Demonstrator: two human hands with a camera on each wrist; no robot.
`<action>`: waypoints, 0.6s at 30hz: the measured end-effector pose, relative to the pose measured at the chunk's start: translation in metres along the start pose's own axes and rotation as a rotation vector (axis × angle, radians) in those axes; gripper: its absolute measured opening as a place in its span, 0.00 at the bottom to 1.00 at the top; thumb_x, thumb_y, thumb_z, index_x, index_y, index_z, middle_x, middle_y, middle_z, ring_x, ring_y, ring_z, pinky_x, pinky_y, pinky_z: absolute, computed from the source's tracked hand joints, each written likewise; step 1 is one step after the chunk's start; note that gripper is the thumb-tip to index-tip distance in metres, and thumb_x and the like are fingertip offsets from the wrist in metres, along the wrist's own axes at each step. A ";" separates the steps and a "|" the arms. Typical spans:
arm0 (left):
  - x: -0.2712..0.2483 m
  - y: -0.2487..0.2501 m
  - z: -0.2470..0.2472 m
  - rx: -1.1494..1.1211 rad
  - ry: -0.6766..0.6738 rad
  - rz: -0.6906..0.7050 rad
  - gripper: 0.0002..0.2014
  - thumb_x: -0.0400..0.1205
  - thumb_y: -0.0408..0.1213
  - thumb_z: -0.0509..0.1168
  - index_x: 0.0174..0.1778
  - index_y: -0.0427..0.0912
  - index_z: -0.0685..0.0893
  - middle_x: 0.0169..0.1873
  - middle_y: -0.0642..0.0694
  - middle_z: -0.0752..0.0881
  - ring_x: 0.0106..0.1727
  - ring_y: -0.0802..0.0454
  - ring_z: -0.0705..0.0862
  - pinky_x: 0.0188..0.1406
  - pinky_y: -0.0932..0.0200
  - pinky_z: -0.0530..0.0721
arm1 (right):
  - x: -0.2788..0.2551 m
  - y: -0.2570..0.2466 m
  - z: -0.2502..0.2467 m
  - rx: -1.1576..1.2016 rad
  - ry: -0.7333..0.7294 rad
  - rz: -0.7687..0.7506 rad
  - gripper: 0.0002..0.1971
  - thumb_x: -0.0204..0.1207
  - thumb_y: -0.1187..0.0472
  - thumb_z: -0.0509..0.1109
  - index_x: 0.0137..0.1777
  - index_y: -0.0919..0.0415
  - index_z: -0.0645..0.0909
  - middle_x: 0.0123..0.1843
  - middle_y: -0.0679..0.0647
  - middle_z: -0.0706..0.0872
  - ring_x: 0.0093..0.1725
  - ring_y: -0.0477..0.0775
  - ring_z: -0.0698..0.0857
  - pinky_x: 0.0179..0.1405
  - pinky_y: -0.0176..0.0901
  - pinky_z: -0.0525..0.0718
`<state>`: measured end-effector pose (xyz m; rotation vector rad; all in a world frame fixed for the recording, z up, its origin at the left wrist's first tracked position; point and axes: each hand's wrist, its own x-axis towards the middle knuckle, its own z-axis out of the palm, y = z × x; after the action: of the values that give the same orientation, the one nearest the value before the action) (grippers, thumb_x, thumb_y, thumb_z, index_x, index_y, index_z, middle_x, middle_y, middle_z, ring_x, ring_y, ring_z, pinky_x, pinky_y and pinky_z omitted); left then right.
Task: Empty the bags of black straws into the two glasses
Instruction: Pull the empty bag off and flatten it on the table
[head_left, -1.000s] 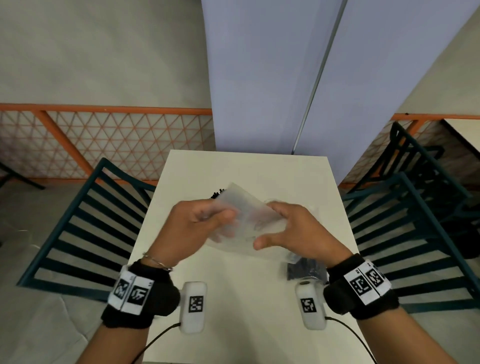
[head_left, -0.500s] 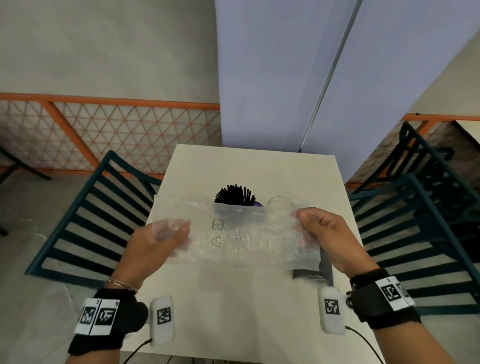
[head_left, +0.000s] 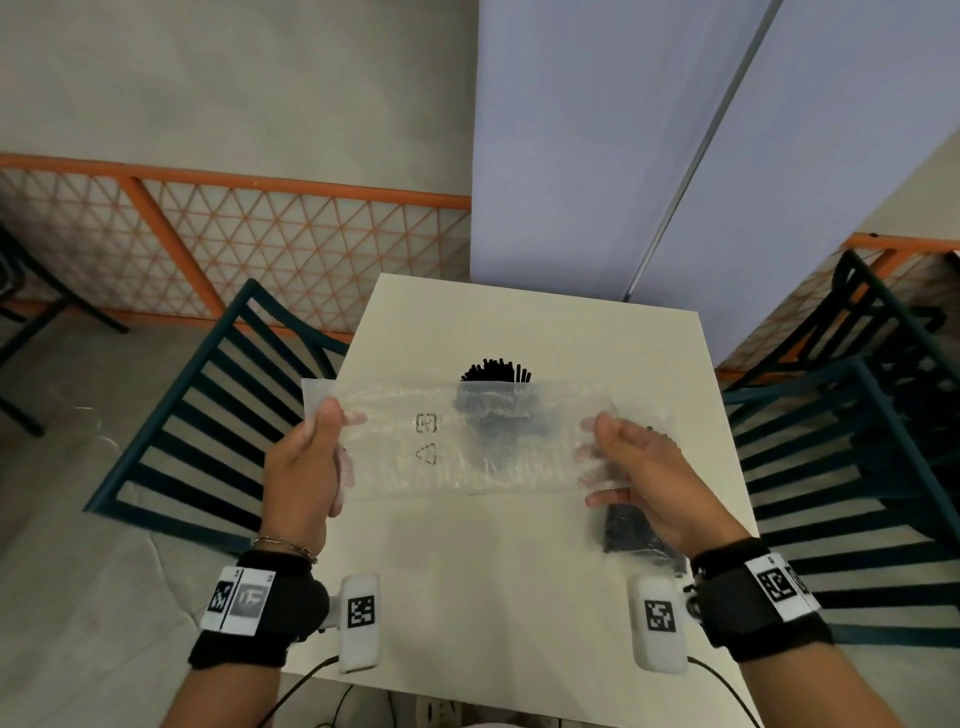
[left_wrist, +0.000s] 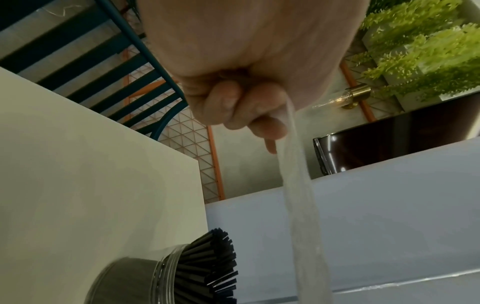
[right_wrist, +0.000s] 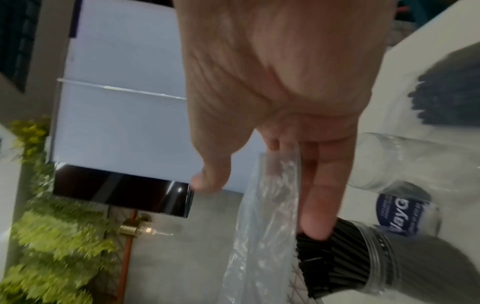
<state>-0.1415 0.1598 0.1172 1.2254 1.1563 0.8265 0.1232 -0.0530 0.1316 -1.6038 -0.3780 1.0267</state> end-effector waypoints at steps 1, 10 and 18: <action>0.001 -0.001 -0.003 0.000 -0.009 0.023 0.21 0.92 0.57 0.62 0.42 0.52 0.94 0.19 0.45 0.75 0.19 0.50 0.67 0.19 0.61 0.64 | -0.001 0.007 0.000 -0.020 -0.043 0.010 0.22 0.72 0.45 0.79 0.60 0.57 0.90 0.48 0.56 0.95 0.41 0.55 0.93 0.41 0.49 0.94; 0.000 -0.031 -0.039 0.360 0.122 0.191 0.20 0.91 0.51 0.65 0.32 0.54 0.86 0.22 0.39 0.83 0.17 0.58 0.76 0.13 0.65 0.75 | 0.009 0.029 0.012 -0.064 0.041 -0.069 0.04 0.76 0.70 0.81 0.49 0.66 0.93 0.40 0.59 0.95 0.38 0.53 0.93 0.37 0.40 0.93; -0.005 -0.110 -0.121 0.589 -0.205 -0.275 0.35 0.68 0.58 0.87 0.71 0.60 0.85 0.60 0.53 0.92 0.64 0.44 0.90 0.67 0.43 0.89 | 0.015 0.025 0.047 -0.454 -0.143 -0.109 0.03 0.78 0.69 0.82 0.48 0.63 0.95 0.43 0.63 0.96 0.36 0.50 0.90 0.37 0.41 0.92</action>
<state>-0.2704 0.1664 0.0166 1.5363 1.4067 0.1415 0.0887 -0.0207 0.1030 -1.8886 -0.8342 1.0210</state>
